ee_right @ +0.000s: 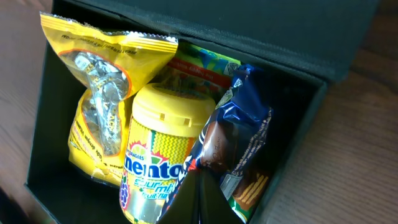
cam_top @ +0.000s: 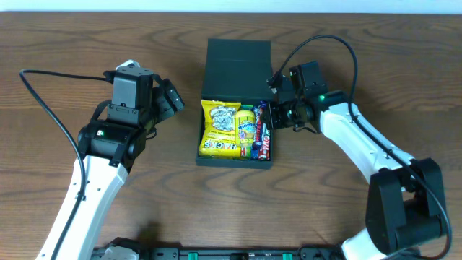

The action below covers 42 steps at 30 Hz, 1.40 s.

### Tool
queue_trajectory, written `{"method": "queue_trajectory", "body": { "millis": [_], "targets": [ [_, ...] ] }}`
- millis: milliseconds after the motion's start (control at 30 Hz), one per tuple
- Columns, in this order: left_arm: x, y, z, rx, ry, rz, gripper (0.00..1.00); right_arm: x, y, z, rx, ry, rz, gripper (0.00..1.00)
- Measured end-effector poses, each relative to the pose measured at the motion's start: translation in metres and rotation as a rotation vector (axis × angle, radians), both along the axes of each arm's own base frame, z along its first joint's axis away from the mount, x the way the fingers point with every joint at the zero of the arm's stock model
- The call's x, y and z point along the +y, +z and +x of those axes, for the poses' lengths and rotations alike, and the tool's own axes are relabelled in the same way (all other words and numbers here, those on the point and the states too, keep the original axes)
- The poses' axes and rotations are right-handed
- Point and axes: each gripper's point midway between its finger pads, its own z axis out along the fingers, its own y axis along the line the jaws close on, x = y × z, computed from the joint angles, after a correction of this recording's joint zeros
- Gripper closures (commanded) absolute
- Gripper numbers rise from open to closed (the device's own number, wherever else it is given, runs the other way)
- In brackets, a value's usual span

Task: Pack container
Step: 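Move both grippers to the box's raised lid edges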

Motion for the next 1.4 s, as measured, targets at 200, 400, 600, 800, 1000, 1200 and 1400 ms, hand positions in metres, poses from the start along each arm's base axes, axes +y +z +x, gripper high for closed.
{"method": "queue_trajectory", "body": {
  "millis": [200, 400, 600, 800, 1000, 1200, 1400],
  "targets": [
    [0.0, 0.0, 0.0, 0.0, -0.002, 0.002, 0.05, 0.0, -0.002, 0.0, -0.001, -0.007, 0.005, 0.99],
    [0.0, 0.0, 0.0, 0.0, -0.002, 0.002, 0.06, 0.0, -0.003, -0.001, 0.001, -0.007, 0.005, 0.98],
    [0.0, 0.0, 0.0, 0.0, -0.002, 0.002, 0.06, 0.002, -0.008, -0.002, 0.023, -0.002, 0.012, 0.99],
    [0.0, 0.0, 0.0, -0.001, -0.016, 0.015, 0.06, 0.004, -0.012, -0.003, 0.043, 0.006, 0.024, 0.99],
    [0.0, 0.0, 0.001, -0.005, -0.031, 0.03, 0.02, -0.005, -0.003, -0.016, 0.097, -0.01, -0.017, 0.99],
    [0.0, -0.017, 0.021, 0.005, -0.028, 0.065, 0.8, -0.035, 0.096, 0.011, -0.198, -0.105, 0.014, 0.99],
    [-0.008, -0.078, 0.066, 0.062, -0.025, 0.096, 0.94, -0.099, 0.097, 0.038, -0.218, -0.321, -0.074, 0.98]
  ]
}}
